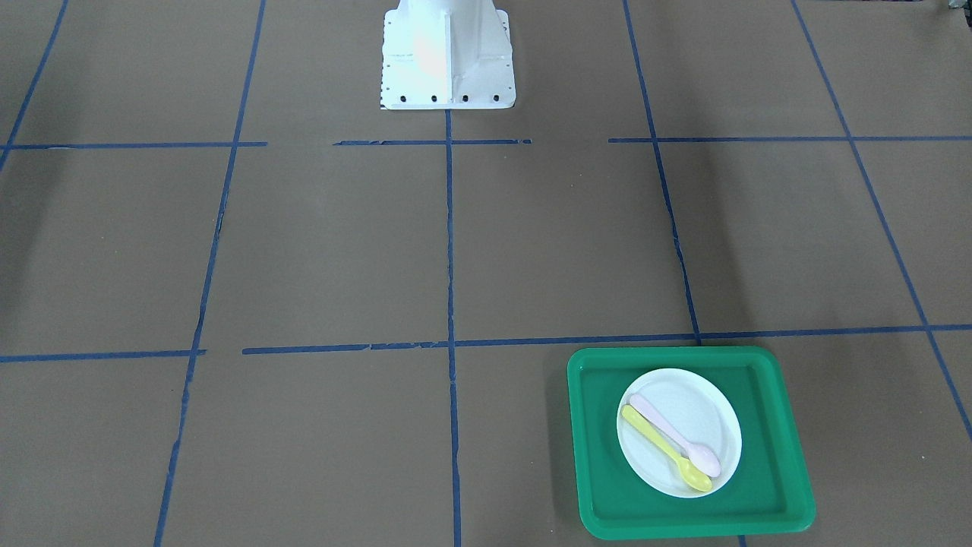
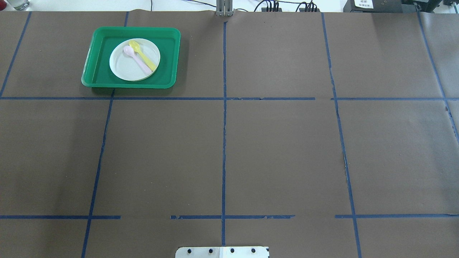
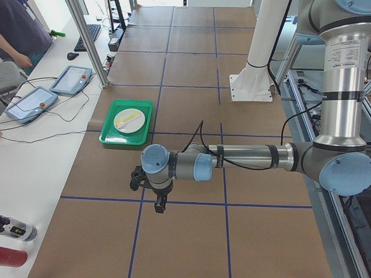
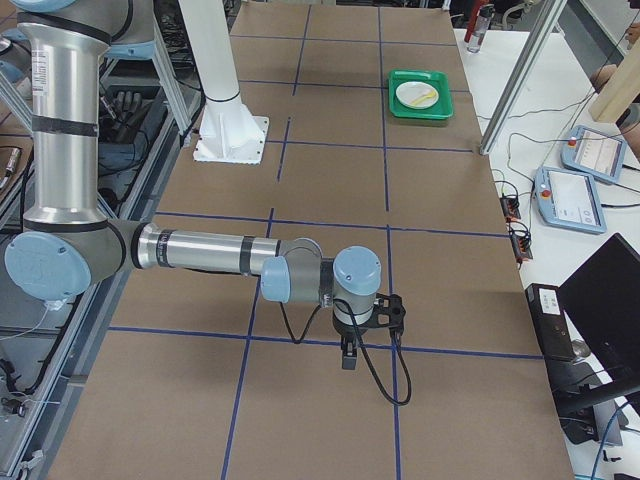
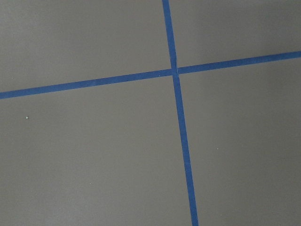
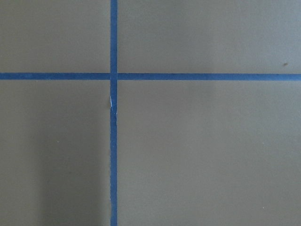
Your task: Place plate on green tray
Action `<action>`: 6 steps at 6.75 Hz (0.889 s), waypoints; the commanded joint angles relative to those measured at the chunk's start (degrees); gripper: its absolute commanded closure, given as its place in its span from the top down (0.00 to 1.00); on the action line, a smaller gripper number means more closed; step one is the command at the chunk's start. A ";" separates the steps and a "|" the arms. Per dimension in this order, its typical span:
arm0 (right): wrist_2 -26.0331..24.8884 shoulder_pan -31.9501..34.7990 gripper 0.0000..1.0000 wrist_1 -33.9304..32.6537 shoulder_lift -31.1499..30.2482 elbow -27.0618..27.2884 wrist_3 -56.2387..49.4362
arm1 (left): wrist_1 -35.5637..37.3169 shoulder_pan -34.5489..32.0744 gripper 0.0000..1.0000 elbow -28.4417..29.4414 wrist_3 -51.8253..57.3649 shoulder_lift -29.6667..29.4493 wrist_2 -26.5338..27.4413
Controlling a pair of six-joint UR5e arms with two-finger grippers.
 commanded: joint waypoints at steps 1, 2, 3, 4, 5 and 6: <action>0.01 0.00 1.00 -0.04 0.00 0.00 -0.04 | 0.35 -0.23 1.00 -0.37 0.07 0.06 0.03; 0.01 0.00 1.00 -0.05 0.00 0.00 -0.04 | 0.35 -0.23 1.00 -0.46 0.07 0.06 0.03; 0.01 0.00 1.00 -0.05 0.00 0.00 -0.04 | 0.35 -0.23 1.00 -0.37 0.07 0.06 0.03; 0.01 0.00 1.00 0.04 0.00 0.00 -0.04 | 0.35 -0.23 1.00 -0.20 0.07 0.06 0.03; 0.01 0.00 1.00 -0.04 0.00 0.00 -0.04 | 0.27 -0.23 1.00 -0.02 0.07 0.06 0.03; 0.01 0.00 1.00 -0.05 0.00 0.00 -0.04 | 0.27 -0.23 1.00 0.07 0.07 -0.03 0.03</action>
